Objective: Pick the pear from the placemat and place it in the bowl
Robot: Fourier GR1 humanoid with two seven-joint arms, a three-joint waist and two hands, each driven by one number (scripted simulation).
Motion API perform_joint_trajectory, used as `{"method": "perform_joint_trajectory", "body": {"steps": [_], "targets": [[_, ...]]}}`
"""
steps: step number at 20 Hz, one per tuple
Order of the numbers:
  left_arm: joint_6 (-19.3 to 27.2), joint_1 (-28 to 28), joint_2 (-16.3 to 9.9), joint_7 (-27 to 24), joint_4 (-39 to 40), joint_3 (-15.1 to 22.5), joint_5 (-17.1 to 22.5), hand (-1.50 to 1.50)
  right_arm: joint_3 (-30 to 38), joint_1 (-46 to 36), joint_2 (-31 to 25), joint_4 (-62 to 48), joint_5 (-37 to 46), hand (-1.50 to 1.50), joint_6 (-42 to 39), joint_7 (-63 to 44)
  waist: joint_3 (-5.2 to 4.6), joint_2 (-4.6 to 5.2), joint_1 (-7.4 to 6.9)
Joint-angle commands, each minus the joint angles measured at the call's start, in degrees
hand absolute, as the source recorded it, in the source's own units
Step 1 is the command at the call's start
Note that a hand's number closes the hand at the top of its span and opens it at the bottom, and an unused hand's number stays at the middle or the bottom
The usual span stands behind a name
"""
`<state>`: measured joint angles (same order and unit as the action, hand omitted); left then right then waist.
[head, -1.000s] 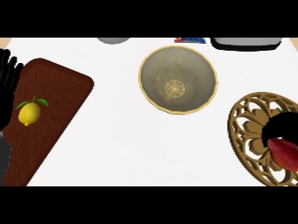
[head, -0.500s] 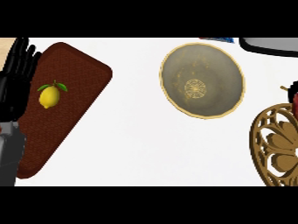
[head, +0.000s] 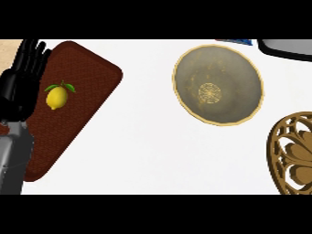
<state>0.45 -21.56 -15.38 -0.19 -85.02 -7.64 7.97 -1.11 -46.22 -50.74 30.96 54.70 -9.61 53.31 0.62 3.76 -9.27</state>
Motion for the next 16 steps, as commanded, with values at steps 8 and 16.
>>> {"method": "perform_joint_trajectory", "body": {"steps": [8, 16], "targets": [[-0.2, 0.1, -0.3, -0.2, 1.2, -0.7, 0.2, 0.00, 6.4, -13.2, -3.1, -8.3, -7.4, 1.50, -5.1, 12.9, -0.19, -1.05, 1.47], [0.1, 1.0, -0.6, -1.4, 3.0, -1.1, -0.7, 0.00, 7.4, -20.6, 0.4, -12.0, -14.3, 1.50, -17.7, 14.8, -0.45, -1.68, 2.90]]}}
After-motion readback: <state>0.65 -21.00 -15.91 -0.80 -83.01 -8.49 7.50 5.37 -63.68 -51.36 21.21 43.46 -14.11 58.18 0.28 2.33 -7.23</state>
